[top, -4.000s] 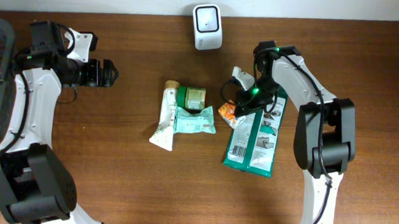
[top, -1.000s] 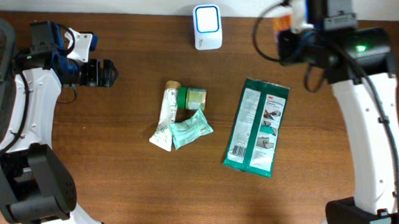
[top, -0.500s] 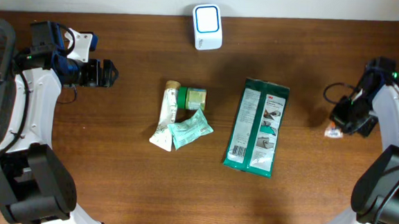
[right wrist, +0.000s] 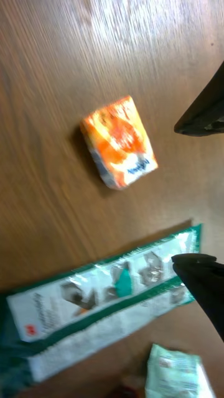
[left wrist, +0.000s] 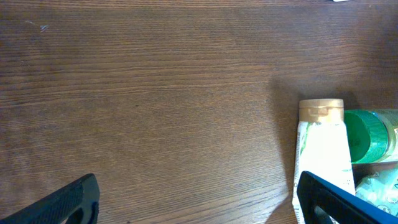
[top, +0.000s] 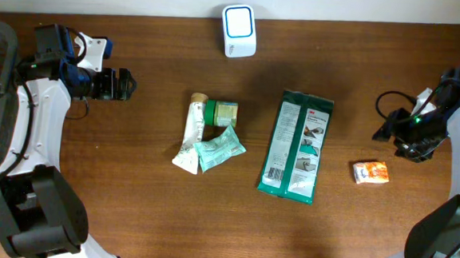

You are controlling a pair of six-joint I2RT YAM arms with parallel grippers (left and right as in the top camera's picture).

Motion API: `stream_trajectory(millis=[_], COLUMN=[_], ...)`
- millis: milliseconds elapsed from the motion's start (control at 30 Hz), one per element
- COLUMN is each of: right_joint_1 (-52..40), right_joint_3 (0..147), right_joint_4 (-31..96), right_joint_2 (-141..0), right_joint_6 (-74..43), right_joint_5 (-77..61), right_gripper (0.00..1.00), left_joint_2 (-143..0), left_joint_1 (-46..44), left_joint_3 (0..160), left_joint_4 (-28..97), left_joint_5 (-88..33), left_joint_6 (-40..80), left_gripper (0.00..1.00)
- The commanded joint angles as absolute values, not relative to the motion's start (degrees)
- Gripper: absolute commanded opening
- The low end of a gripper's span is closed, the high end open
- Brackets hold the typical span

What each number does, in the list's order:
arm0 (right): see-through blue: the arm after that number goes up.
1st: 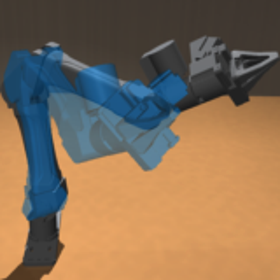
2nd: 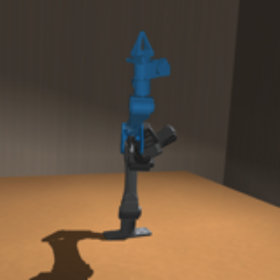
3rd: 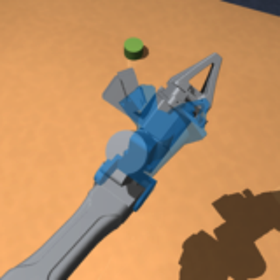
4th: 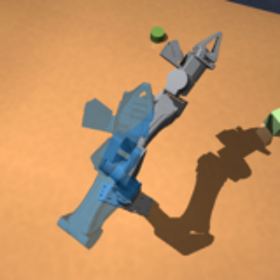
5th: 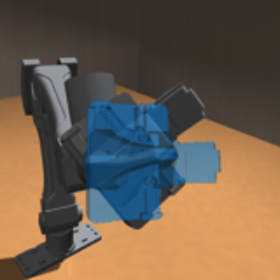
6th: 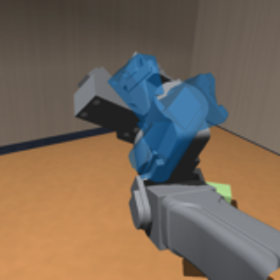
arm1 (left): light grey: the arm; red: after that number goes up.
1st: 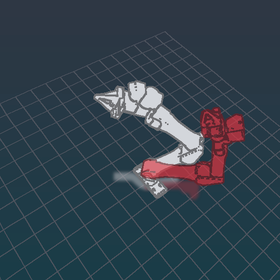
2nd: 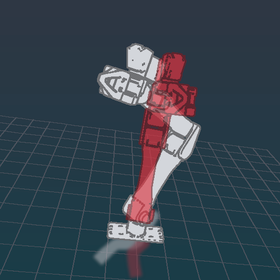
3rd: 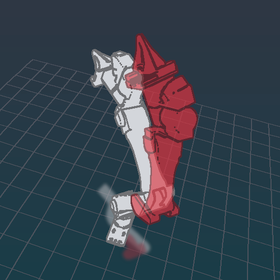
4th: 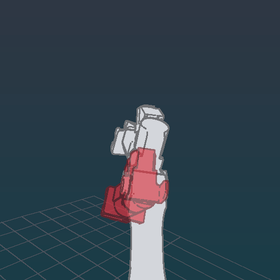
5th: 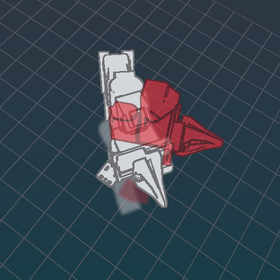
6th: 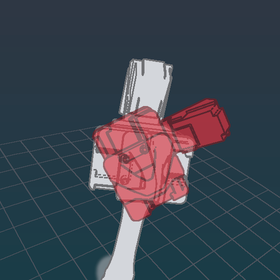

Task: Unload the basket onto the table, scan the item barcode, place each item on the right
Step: 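Reach both grippers to the green glove pack and grasp its edges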

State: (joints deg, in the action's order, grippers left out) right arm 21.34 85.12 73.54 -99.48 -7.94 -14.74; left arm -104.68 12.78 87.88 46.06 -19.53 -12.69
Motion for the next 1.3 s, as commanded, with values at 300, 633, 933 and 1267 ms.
stream_trajectory(millis=[300,633,933,1267], right_joint_1=[-4.5,-3.6,5.3,5.3], right_joint_3=[74.5,68.1,68.0,68.0], right_joint_4=[66.3,57.9,53.8,53.1], right_joint_2=[-102.1,-105.1,-105.2,-105.2], right_joint_6=[-5.4,-14.2,-13.8,-13.8], right_joint_5=[-19.9,-14.4,-16.5,-18.3], right_gripper=[0.47,0.27,0.32,0.36], left_joint_2=[-104.1,-104.1,-106.9,-120.2], left_joint_1=[13.0,-3.3,-25.5,-35.6], left_joint_3=[88.3,88.2,88.2,88.2], left_joint_4=[44.4,44.2,40.0,37.0], left_joint_5=[-40.4,-31.6,-14.8,-23.6], left_joint_6=[-5.2,-7.3,2.7,16.7], left_gripper=[0.99,0.48,0.0,0.0])
